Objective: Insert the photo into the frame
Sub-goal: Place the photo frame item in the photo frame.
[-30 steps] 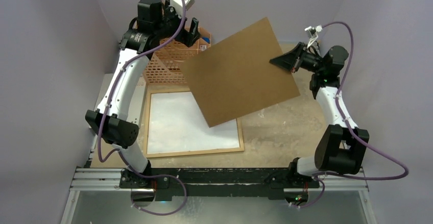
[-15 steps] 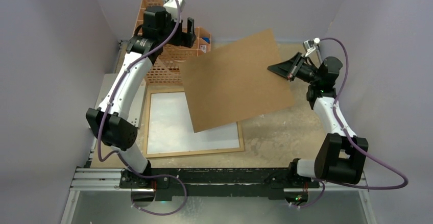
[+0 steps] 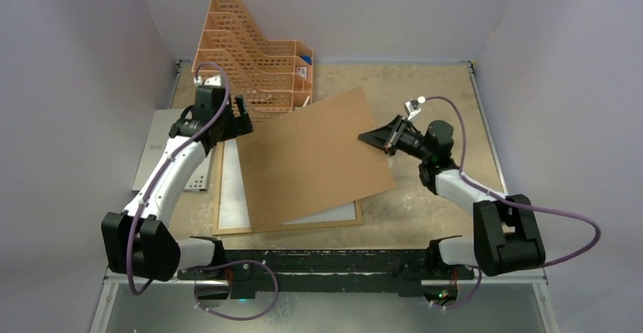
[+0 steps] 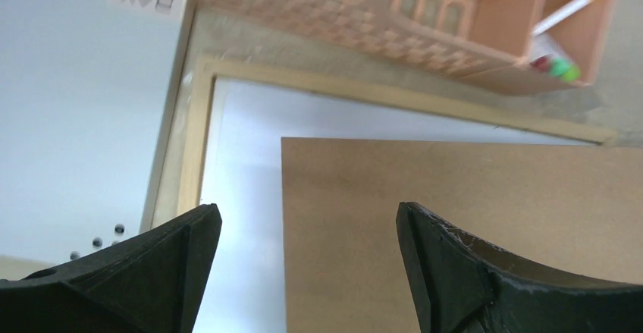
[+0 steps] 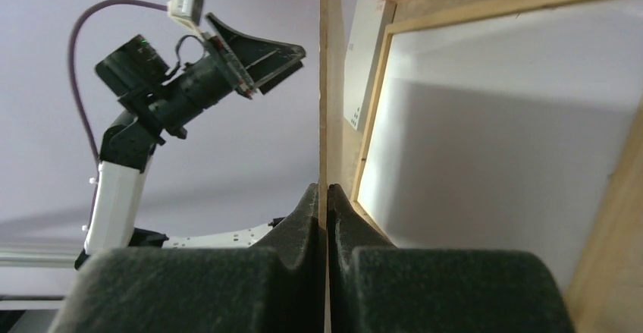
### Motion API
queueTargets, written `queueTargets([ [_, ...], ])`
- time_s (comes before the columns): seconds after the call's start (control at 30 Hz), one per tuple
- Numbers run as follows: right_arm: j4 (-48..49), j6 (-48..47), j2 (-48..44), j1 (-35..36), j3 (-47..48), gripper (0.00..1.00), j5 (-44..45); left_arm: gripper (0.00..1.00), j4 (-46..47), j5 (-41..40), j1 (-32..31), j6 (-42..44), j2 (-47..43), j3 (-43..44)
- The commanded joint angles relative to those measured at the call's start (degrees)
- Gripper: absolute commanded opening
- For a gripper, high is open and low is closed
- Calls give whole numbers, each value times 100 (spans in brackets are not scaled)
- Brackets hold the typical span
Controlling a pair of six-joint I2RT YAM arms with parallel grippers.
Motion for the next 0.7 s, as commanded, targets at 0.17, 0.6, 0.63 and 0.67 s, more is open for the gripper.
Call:
queueTargets([
  [0.17, 2433, 882, 349, 934, -617, 0, 1634, 87, 742, 1143, 1354, -667, -312, -1552],
  [0.6, 2374, 675, 1009, 1299, -683, 0, 1844, 88, 1377, 2184, 2538, -745, 513, -2052],
  [0.63, 2397, 675, 1070, 1329, -679, 0, 1808, 87, 1439, 2171, 2576, -766, 559, -2115],
  [0.67, 2379, 669, 1128, 1363, -664, 0, 1768, 87, 1459, 2121, 2616, -798, 576, -2171],
])
